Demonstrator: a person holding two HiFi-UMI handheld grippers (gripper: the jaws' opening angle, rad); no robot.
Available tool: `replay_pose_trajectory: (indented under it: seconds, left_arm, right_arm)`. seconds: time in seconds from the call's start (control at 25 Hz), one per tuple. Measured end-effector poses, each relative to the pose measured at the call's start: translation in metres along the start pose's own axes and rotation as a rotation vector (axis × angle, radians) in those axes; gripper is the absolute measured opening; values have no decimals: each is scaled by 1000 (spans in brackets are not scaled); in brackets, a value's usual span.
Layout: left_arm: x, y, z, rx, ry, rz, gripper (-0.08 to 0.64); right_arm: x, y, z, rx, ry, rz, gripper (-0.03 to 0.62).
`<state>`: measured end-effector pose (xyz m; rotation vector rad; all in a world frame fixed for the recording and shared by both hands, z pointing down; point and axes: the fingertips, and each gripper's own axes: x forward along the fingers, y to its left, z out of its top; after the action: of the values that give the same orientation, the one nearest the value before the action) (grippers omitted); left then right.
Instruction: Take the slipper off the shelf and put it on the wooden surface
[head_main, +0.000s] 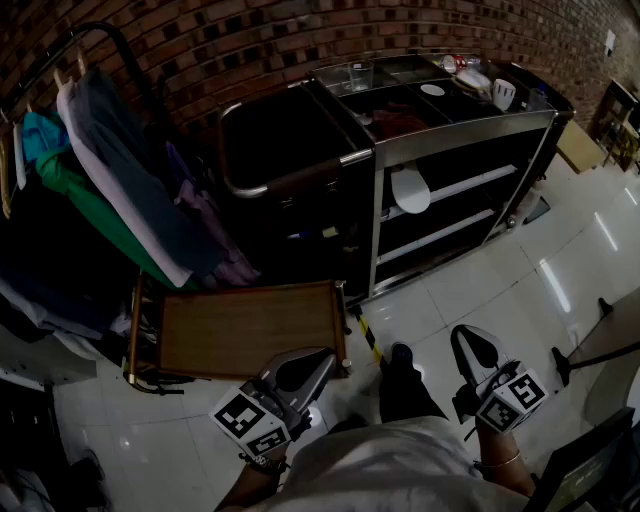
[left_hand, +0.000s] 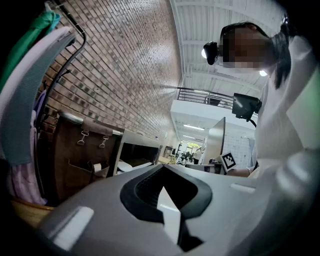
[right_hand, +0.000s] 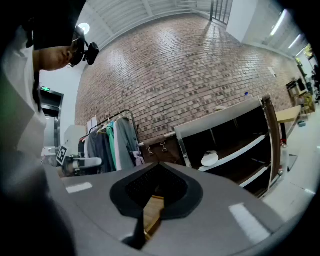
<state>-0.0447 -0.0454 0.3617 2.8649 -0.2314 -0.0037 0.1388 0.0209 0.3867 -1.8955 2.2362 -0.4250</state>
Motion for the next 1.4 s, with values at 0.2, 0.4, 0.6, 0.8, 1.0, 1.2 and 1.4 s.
replay_pose_trajectory:
  seconds: [0.2,0.4,0.6,0.8,1.0,1.2,1.4]
  left_arm:
    - [33,31,-11,-47,-1,73,-3]
    - [96,65,15,-26,-29,126,-2]
    - [176,75,36,-22,-52,96,-2]
    - [232,79,37,-20,-37,97,-2]
    - [253,101,37,-31,0,177,-2]
    - [250,128,39,-68,6,304,-2]
    - [239,150,39,-62,-35,383,-2]
  right_arm:
    - [44,-63,10,34,22,-18,-11]
    - [103,-134,42,11,63,14,-6]
    - [135,-228,24,-14,220,-49,12]
    - [166,-295,-7,24,332,-37,78]
    - [210,-330,-32,135,389,14,100]
    - [247,-349,-62,286,431,28,167]
    - [267,-375,-91,416,477,-49,192]
